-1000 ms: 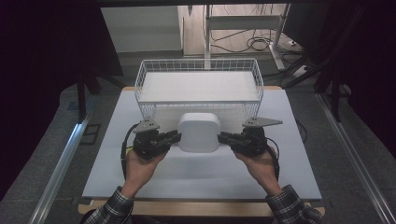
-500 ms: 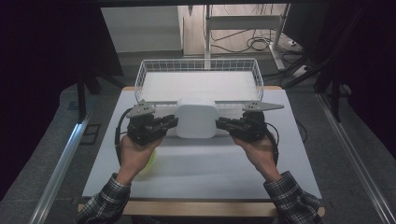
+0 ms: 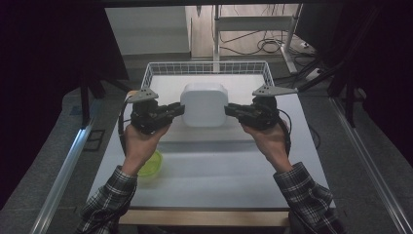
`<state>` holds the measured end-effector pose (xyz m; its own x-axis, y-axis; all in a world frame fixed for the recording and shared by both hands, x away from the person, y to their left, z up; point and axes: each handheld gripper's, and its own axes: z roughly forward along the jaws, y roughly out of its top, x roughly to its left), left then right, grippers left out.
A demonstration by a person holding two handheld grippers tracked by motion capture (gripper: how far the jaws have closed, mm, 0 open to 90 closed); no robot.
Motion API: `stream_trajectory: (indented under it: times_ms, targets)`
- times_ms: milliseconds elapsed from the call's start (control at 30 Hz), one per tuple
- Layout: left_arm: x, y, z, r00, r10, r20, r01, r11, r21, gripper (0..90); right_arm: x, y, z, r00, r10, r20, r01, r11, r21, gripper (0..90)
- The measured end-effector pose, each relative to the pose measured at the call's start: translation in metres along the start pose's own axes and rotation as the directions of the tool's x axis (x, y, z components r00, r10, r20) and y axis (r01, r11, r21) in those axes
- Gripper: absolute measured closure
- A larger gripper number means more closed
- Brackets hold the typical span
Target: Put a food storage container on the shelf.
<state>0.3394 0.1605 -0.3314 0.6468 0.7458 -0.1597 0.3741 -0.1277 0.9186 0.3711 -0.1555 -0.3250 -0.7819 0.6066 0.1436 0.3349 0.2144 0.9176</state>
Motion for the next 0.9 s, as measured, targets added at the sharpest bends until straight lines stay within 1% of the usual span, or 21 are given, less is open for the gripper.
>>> stream_trajectory:
  times_ms: [100, 133, 167, 233, 300, 333, 367, 467, 600, 667, 833, 867, 900]
  targets:
    - [0.004, 0.008, 0.002, 1.0000, 0.000, -0.004, 0.000, 1.0000, -0.008, 78.3, -0.003, 0.010, 0.002, 1.0000, -0.001, 0.006, 0.001, 1.0000, -0.008, 79.7]
    - [0.004, 0.008, 0.002, 1.0000, 0.000, -0.004, 0.000, 1.0000, -0.008, 78.3, -0.003, 0.010, 0.002, 1.0000, -0.001, 0.006, 0.001, 1.0000, -0.008, 79.7]
    - [0.007, 0.013, 0.004, 0.9999, 0.003, -0.012, -0.004, 0.9999, -0.011, 78.2, -0.006, 0.015, 0.004, 0.9999, -0.001, 0.012, 0.001, 0.9999, -0.012, 79.7]
    - [0.010, 0.018, 0.007, 0.9999, -0.001, -0.013, 0.001, 0.9999, -0.013, 78.2, -0.009, 0.019, 0.007, 0.9999, 0.001, 0.017, -0.001, 0.9999, -0.015, 79.6]
    - [0.012, 0.020, 0.009, 0.9999, -0.001, -0.014, 0.001, 0.9999, -0.012, 78.1, -0.013, 0.023, 0.009, 0.9998, 0.008, 0.021, -0.008, 0.9998, -0.017, 79.5]
    - [0.015, 0.023, 0.012, 0.9999, -0.004, -0.015, 0.004, 0.9999, -0.009, 78.1, -0.015, 0.024, 0.011, 0.9997, 0.007, 0.023, -0.006, 0.9998, -0.019, 79.4]
    - [0.015, 0.023, 0.012, 0.9999, -0.004, -0.015, 0.004, 0.9999, -0.009, 78.1, -0.015, 0.024, 0.011, 0.9997, 0.007, 0.023, -0.006, 0.9998, -0.019, 79.4]
    - [0.023, 0.028, 0.018, 0.9999, -0.006, -0.012, 0.006, 1.0000, -0.004, 78.0, -0.022, 0.029, 0.016, 0.9993, 0.020, 0.030, -0.020, 0.9996, -0.020, 79.3]
    - [0.027, 0.031, 0.023, 0.9999, -0.013, -0.008, 0.013, 0.9999, -0.005, 78.0, -0.027, 0.031, 0.019, 0.9990, 0.033, 0.031, -0.032, 0.9992, -0.024, 79.2]
    - [0.031, 0.032, 0.027, 0.9998, -0.015, -0.008, 0.015, 0.9999, 0.002, 77.8, -0.031, 0.032, 0.022, 0.9983, 0.044, 0.039, -0.043, 0.9988, -0.022, 79.2]
    - [0.036, 0.030, 0.034, 0.9997, -0.025, -0.008, 0.025, 0.9997, 0.008, 77.5, -0.035, 0.032, 0.027, 0.9975, 0.051, 0.048, -0.051, 0.9986, -0.013, 79.0]
    - [0.038, 0.029, 0.036, 0.9995, -0.032, -0.005, 0.032, 0.9995, -0.004, 77.3, -0.037, 0.031, 0.029, 0.9973, 0.055, 0.049, -0.054, 0.9984, -0.012, 78.9]
    - [0.038, 0.029, 0.036, 0.9995, -0.032, -0.005, 0.032, 0.9995, -0.004, 77.3, -0.037, 0.031, 0.029, 0.9973, 0.055, 0.049, -0.054, 0.9984, -0.012, 78.9]
